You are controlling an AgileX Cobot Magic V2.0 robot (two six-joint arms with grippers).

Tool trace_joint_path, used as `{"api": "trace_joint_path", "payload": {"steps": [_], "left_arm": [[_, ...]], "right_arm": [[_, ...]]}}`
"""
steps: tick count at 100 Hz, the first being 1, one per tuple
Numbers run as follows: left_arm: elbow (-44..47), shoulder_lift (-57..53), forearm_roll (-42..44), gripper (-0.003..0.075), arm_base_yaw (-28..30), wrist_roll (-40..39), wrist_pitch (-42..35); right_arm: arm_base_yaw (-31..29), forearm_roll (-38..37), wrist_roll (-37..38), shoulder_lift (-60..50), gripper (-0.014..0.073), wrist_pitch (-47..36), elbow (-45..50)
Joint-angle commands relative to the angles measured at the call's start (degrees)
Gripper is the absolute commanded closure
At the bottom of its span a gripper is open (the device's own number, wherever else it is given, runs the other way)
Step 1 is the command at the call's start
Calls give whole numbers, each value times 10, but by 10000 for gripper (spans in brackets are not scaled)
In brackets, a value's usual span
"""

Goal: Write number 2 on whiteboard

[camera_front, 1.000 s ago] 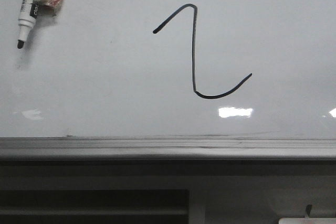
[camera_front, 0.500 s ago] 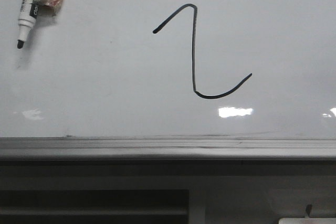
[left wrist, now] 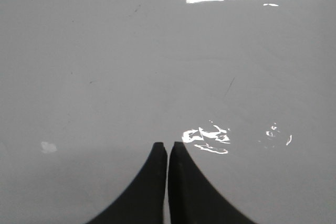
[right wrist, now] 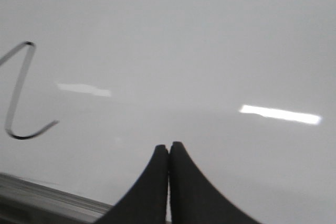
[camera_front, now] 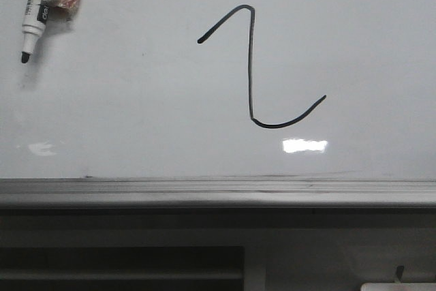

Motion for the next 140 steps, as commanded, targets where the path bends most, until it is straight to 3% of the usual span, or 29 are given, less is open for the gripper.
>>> {"api": "trace_joint_path", "payload": {"steps": [1,10,35,58,140], "left_arm": [[8,-14,-5,740,2,-6,-40],[8,-14,-5,740,2,-6,-40],[8,-14,-5,740,2,-6,-40],[8,-14,-5,740,2,-6,-40],[8,-14,-5,740,2,-6,-40]], "right_arm": [[-51,-88,68,-1,645,-31,-4],[-77,-106,70,-1,645,-52,15],[-79,-138,72,-8,645,-110,84],[-79,-189,98,-8,645,-85,84],[-79,-188,112,-8,645,-101,83]]}}
